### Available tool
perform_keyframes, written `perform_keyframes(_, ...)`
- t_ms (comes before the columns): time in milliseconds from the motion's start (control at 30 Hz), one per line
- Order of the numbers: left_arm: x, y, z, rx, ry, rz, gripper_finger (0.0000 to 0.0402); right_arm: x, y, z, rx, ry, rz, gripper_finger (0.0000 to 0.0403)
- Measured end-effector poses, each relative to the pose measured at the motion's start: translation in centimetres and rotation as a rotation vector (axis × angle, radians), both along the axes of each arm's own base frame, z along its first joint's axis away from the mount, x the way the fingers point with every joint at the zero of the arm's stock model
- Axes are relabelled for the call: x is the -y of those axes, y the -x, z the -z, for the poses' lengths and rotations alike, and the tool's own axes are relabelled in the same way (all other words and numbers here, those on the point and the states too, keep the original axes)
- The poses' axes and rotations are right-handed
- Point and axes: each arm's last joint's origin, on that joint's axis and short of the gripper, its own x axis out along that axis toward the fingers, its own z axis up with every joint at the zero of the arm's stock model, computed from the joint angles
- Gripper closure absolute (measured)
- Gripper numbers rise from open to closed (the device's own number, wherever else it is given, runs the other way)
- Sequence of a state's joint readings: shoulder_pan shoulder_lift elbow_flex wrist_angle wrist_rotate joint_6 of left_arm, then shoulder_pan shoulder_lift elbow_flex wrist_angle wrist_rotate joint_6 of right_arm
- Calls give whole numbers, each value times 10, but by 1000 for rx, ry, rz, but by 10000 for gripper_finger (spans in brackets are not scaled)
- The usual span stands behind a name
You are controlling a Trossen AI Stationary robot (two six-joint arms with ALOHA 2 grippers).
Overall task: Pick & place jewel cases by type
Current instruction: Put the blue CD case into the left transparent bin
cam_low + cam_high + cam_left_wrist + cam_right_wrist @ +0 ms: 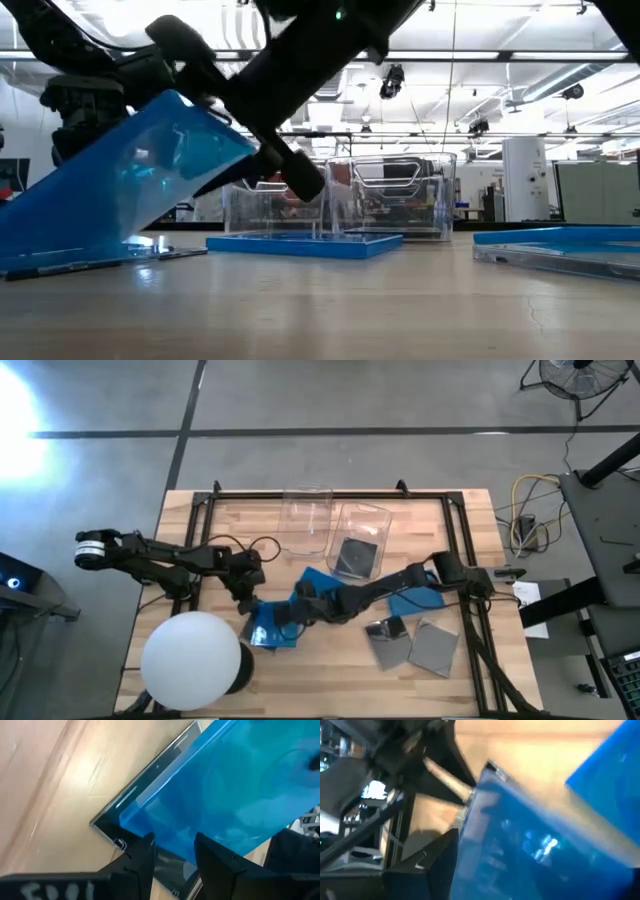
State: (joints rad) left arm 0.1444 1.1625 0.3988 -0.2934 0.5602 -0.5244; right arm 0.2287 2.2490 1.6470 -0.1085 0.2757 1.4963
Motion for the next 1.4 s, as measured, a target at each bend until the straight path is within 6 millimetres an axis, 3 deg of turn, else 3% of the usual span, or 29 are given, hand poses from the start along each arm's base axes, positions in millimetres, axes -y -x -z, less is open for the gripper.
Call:
perform_keyframes(167, 0, -1, 0, 11, -7, -3, 284, -5, 1, -2, -8, -40, -59, 208)
perform_keyframes(400, -1, -1, -5, 28, -16, -9, 284, -3, 10, -18, -64, -60, -122, 319)
perform_keyframes(567, -1, -4, -27, 133, -27, -14, 284, -4, 34, -47, -179, -26, -109, 386)
perform_keyframes(667, -1, -4, -47, 229, -51, -23, 284, 0, 53, -67, -231, 37, -68, 388)
perform_keyframes(833, -2, -1, -78, 368, -97, -50, 284, 14, 86, -118, -176, 165, 56, 389)
perform_keyframes(967, -3, 1, -90, 420, -157, -100, 284, 46, 101, -155, -96, 253, 168, 389)
perform_keyframes(1100, -5, 0, -92, 415, -179, -143, 284, 86, 96, -172, -39, 385, 183, 389)
perform_keyframes(1233, -7, -3, -90, 394, -193, -200, 284, 150, 90, -162, -98, 353, 141, 390)
perform_keyframes(1333, -8, -6, -91, 400, -191, -235, 284, 199, 82, -141, -125, 342, 9, 390)
perform_keyframes(1400, -8, -6, -92, 406, -191, -263, 284, 226, 83, -139, -128, 337, -61, 390)
